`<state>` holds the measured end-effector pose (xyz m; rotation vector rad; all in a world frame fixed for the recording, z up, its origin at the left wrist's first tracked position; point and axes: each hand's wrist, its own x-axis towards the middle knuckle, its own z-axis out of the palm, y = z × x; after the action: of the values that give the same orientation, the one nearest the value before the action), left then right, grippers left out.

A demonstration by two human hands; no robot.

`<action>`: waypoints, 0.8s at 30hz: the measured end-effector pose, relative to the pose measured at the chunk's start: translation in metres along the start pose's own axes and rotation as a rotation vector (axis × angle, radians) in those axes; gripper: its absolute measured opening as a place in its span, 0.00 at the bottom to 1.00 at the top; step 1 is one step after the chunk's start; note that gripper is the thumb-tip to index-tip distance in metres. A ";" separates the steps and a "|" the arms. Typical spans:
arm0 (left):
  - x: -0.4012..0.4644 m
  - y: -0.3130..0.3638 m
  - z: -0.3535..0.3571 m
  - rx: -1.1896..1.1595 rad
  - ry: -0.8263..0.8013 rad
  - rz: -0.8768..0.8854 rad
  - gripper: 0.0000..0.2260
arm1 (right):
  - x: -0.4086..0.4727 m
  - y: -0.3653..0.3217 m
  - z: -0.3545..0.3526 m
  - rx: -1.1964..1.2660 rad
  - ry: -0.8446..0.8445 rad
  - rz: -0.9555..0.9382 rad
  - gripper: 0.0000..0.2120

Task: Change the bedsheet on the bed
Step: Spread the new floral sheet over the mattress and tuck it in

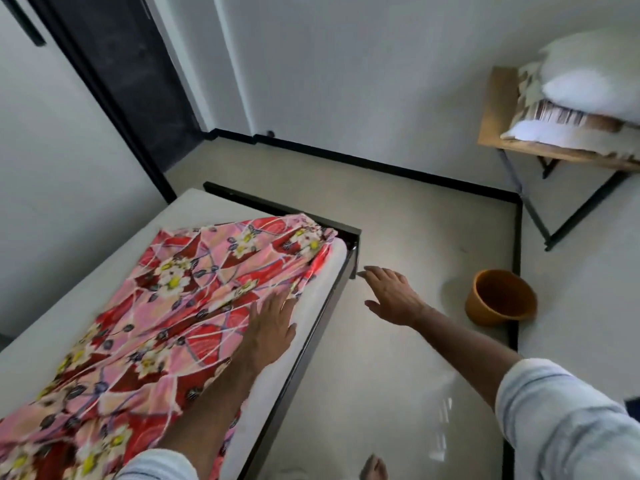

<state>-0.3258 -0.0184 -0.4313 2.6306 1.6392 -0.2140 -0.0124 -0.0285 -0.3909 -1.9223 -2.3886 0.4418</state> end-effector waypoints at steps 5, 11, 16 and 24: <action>0.091 0.019 -0.014 -0.072 0.034 -0.020 0.26 | 0.059 0.070 -0.030 0.007 0.004 -0.006 0.32; 0.228 0.015 -0.007 -0.115 0.046 -0.075 0.26 | 0.178 0.147 -0.047 -0.070 -0.004 -0.106 0.31; 0.356 -0.004 0.006 -0.197 -0.008 -0.165 0.28 | 0.309 0.204 -0.083 -0.126 -0.050 -0.173 0.32; 0.527 -0.048 -0.023 -0.287 -0.031 -0.277 0.27 | 0.498 0.277 -0.150 -0.166 -0.113 -0.264 0.34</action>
<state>-0.1382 0.4748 -0.4771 2.1814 1.8621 -0.0232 0.1681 0.5326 -0.3870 -1.6412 -2.7823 0.3547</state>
